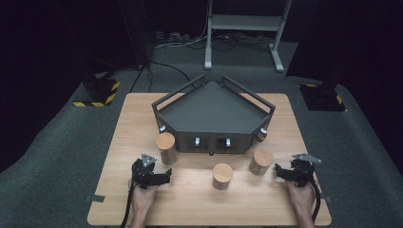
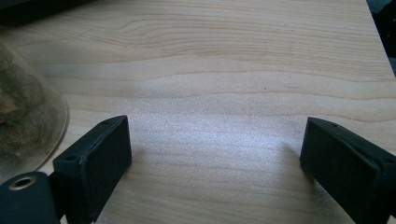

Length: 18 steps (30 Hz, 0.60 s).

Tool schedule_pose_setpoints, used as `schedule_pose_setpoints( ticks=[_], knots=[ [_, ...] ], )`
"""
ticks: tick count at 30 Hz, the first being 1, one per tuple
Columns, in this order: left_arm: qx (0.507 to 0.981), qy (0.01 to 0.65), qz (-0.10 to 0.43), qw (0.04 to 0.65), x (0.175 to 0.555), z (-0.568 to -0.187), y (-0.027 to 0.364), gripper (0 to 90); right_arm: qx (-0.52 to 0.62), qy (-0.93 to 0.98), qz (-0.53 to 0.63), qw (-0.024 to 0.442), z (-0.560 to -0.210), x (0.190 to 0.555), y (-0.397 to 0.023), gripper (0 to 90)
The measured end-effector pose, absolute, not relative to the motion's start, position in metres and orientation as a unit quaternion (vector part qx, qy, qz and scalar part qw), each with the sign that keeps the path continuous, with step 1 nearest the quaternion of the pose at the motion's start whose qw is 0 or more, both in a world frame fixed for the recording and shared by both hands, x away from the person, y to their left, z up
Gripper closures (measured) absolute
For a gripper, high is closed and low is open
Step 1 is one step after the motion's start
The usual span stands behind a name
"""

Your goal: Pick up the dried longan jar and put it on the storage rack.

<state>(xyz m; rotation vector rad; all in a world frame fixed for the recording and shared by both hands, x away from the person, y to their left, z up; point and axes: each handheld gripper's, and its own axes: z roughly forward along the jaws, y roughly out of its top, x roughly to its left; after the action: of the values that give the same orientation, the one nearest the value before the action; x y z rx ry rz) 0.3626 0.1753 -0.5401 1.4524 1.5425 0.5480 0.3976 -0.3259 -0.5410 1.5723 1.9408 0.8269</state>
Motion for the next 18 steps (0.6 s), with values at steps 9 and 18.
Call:
schedule_pose_setpoints(
  ticks=[9,18],
  knots=[
    [0.574,0.628,0.217,0.478,0.374,-0.535,0.169,2.9,0.578,0.714,0.304,0.252,-0.541,0.398,-0.326,8.5],
    [0.563,0.631,0.215,0.489,0.386,-0.527,0.167,3.9,0.578,0.714,0.304,0.252,-0.541,0.398,-0.326,8.5]
  ],
)
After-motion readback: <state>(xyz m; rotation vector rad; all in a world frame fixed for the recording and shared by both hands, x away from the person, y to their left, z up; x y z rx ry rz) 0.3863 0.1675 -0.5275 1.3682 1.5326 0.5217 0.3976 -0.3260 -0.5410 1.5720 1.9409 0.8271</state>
